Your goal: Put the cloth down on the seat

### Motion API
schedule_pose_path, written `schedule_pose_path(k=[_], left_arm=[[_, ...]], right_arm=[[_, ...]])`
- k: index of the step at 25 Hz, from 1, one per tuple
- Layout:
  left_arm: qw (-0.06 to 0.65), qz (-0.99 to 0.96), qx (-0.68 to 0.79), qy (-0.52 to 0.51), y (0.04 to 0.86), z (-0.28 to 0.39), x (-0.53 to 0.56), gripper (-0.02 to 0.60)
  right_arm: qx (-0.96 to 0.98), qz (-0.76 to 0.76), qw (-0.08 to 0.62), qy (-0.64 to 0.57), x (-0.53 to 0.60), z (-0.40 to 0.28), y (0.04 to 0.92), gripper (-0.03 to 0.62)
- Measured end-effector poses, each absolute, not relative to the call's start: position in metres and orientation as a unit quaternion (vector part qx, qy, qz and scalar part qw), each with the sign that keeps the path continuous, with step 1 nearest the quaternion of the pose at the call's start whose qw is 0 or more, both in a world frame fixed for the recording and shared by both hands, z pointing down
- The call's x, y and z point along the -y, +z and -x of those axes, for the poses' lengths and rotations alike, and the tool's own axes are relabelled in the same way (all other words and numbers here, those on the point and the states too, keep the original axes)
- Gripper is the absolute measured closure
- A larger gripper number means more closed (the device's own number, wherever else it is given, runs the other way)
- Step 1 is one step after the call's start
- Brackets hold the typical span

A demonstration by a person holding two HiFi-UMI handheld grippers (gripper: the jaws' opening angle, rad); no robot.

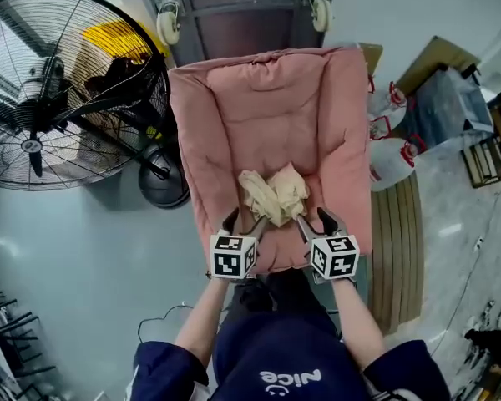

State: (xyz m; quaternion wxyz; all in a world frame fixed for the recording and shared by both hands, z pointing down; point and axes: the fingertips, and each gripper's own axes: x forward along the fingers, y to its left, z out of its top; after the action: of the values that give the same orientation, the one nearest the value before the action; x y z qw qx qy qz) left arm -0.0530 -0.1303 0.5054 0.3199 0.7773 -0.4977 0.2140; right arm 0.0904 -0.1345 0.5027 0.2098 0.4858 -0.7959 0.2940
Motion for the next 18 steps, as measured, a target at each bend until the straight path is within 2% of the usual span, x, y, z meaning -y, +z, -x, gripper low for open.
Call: schedule_pose_path(k=[18], left_arm=[[0.236,-0.814,0.513,0.134,0.368,0.065,0.082,0.252]], right_arm=[[0.831,-0.511,0.170,0.142,0.093,-0.097,0.358,0.379]])
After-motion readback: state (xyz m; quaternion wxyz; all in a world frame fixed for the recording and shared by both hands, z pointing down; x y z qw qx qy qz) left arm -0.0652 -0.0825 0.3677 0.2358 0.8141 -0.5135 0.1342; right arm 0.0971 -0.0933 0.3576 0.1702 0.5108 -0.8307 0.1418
